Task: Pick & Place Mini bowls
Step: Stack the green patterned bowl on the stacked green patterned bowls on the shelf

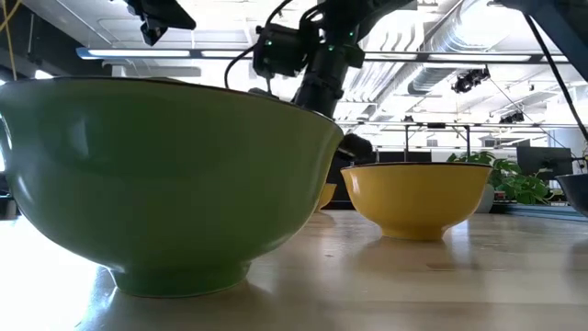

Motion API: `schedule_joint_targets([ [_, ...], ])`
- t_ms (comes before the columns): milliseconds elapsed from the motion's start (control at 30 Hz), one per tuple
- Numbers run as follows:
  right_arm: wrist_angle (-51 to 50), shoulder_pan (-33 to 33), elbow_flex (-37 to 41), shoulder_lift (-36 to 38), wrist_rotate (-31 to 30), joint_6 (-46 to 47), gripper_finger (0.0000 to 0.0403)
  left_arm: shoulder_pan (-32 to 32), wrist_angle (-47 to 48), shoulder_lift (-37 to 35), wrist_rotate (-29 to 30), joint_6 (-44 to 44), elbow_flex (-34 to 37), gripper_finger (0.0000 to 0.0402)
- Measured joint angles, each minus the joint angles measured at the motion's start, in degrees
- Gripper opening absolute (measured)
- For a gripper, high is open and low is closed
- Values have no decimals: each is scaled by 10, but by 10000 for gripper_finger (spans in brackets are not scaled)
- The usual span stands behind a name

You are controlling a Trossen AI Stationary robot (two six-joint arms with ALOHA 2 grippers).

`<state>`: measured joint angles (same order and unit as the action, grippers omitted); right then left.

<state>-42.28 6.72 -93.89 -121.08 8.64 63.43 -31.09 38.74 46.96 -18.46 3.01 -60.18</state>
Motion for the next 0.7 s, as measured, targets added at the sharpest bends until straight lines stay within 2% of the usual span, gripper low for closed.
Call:
schedule_joint_targets([
  [300, 46, 4, 0, -24, 19, -3, 15, 0, 10, 0, 2, 2, 0, 0],
  [500, 64, 4, 0, -27, 11, -1, 18, 0, 47, 0, 11, 2, 0, 0],
  [700, 64, 4, 0, -24, 6, -4, 59, 0, 56, 0, 12, 1, 0, 0],
])
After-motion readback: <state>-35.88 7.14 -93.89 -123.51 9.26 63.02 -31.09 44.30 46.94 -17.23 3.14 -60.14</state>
